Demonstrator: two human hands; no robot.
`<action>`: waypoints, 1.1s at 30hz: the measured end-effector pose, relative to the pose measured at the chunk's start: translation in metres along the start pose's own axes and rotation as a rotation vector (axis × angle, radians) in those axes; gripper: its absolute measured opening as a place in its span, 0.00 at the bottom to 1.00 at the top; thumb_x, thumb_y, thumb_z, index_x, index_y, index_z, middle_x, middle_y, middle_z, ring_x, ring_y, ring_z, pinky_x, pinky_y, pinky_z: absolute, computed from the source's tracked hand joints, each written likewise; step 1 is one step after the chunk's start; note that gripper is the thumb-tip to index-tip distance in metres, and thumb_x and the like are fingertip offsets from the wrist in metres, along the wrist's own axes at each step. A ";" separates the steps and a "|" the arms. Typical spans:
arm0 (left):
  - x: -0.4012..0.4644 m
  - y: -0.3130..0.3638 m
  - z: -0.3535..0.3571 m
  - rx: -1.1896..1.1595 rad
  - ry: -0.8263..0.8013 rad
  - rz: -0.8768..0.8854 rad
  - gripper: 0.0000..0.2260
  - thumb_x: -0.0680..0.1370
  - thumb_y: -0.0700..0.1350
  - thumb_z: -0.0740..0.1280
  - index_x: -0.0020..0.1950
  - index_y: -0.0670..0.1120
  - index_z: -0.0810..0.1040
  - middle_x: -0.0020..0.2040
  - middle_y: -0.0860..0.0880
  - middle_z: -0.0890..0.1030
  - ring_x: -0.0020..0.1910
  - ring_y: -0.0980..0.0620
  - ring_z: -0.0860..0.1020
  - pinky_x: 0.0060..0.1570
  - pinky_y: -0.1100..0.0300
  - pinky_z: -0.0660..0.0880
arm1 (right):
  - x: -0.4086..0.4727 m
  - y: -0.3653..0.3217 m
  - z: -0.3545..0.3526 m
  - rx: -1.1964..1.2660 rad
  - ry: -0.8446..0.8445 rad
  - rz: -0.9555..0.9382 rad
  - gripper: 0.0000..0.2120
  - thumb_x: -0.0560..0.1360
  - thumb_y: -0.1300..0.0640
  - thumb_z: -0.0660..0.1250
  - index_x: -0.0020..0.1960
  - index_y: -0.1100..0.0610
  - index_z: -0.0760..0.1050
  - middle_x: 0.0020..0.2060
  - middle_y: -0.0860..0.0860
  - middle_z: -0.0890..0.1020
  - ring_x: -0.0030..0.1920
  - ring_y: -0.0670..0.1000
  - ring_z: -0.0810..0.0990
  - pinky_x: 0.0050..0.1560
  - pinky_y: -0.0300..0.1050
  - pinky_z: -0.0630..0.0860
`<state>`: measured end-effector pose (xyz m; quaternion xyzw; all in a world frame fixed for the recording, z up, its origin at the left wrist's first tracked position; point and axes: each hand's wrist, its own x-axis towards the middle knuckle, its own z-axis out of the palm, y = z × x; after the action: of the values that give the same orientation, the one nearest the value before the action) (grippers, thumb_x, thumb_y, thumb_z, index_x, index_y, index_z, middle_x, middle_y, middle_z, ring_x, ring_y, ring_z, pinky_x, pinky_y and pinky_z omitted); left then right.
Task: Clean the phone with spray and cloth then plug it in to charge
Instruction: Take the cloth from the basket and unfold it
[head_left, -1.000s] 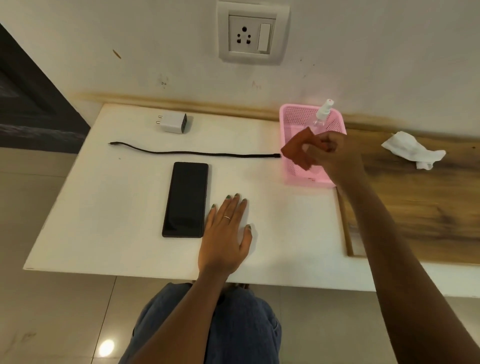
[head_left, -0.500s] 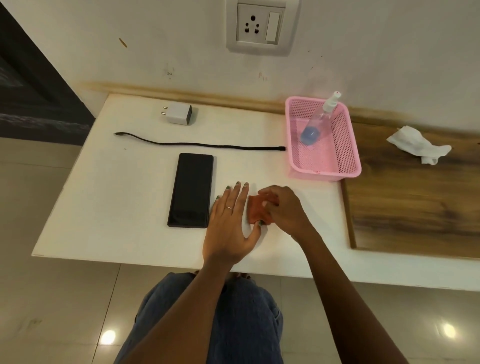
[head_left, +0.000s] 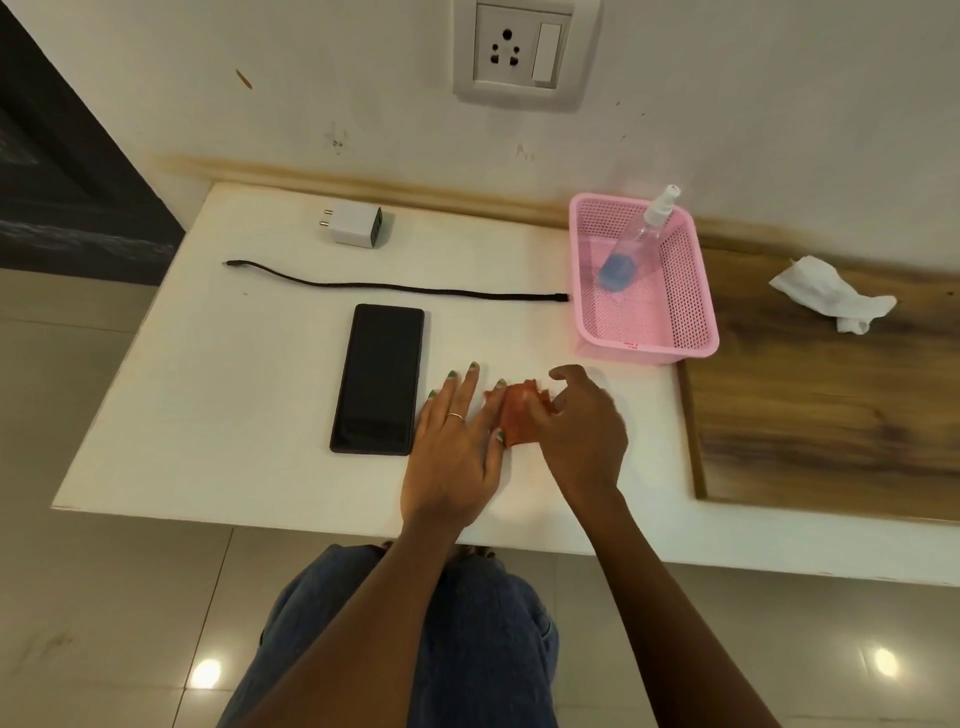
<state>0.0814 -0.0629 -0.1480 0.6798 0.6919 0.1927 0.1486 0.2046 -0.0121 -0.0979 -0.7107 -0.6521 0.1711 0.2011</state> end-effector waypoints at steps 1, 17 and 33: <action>0.000 0.000 0.000 0.014 -0.003 -0.002 0.25 0.80 0.57 0.49 0.76 0.52 0.59 0.78 0.48 0.58 0.77 0.44 0.54 0.72 0.50 0.45 | 0.000 -0.002 -0.005 0.024 0.150 -0.081 0.14 0.74 0.48 0.66 0.54 0.55 0.77 0.44 0.52 0.83 0.45 0.51 0.80 0.47 0.48 0.77; -0.002 -0.007 0.009 -0.028 -0.006 0.015 0.28 0.79 0.61 0.51 0.77 0.52 0.54 0.78 0.48 0.56 0.77 0.47 0.51 0.74 0.47 0.52 | 0.154 -0.007 -0.036 0.293 0.461 -0.075 0.42 0.68 0.53 0.73 0.74 0.60 0.54 0.71 0.56 0.65 0.68 0.57 0.67 0.67 0.59 0.65; -0.002 -0.006 0.010 -0.034 0.027 0.016 0.29 0.79 0.60 0.52 0.78 0.52 0.55 0.78 0.49 0.57 0.77 0.47 0.52 0.74 0.49 0.53 | 0.135 -0.017 -0.042 0.478 0.504 -0.011 0.30 0.70 0.58 0.72 0.67 0.59 0.62 0.59 0.54 0.77 0.54 0.51 0.79 0.55 0.49 0.78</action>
<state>0.0806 -0.0638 -0.1601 0.6802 0.6848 0.2145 0.1493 0.2236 0.1206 -0.0506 -0.6600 -0.5272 0.1369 0.5175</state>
